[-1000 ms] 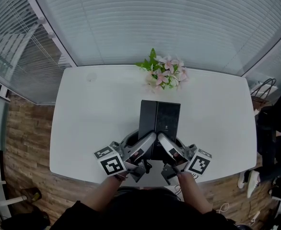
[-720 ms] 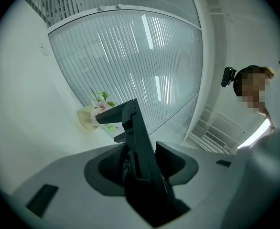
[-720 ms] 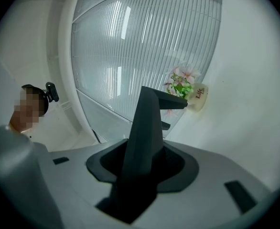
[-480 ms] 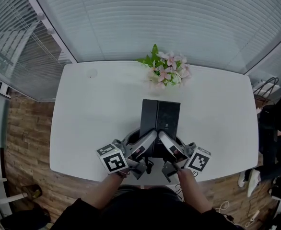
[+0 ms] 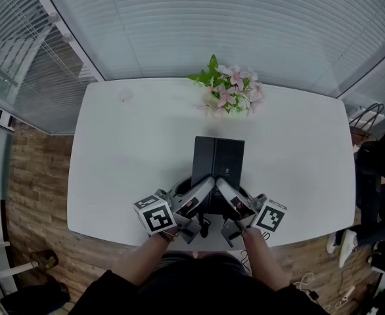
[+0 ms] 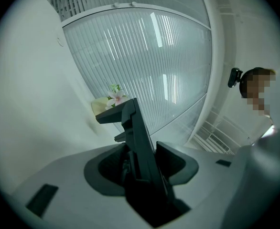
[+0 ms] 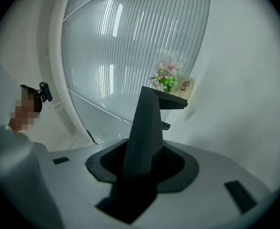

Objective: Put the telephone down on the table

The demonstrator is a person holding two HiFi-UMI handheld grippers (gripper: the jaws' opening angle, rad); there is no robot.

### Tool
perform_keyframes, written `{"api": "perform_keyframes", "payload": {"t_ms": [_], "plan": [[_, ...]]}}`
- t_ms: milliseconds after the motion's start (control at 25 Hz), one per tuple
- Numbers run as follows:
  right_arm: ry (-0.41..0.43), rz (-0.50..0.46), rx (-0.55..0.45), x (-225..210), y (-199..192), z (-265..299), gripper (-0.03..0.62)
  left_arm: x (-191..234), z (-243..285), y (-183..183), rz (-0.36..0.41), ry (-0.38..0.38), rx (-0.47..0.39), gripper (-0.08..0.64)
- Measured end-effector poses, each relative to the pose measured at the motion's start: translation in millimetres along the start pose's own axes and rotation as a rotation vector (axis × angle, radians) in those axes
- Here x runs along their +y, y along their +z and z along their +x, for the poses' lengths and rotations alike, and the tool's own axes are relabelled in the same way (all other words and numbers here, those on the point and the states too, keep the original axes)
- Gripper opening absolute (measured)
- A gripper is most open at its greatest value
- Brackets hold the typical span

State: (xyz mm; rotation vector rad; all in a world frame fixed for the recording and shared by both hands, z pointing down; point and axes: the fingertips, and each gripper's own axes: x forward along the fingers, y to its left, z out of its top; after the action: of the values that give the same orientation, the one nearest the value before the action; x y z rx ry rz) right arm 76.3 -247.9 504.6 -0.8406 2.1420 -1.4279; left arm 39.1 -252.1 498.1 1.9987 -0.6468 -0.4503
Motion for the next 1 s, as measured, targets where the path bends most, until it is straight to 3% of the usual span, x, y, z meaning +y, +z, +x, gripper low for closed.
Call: {"api": "perform_keyframes", "payload": {"t_ms": [1000], "plan": [[-0.042, 0.132, 0.028, -25.9, -22.4, 0.1, 0.186, 30.9, -6.9, -20.5, -0.092, 0.075, 0.037, 0.209]]}}
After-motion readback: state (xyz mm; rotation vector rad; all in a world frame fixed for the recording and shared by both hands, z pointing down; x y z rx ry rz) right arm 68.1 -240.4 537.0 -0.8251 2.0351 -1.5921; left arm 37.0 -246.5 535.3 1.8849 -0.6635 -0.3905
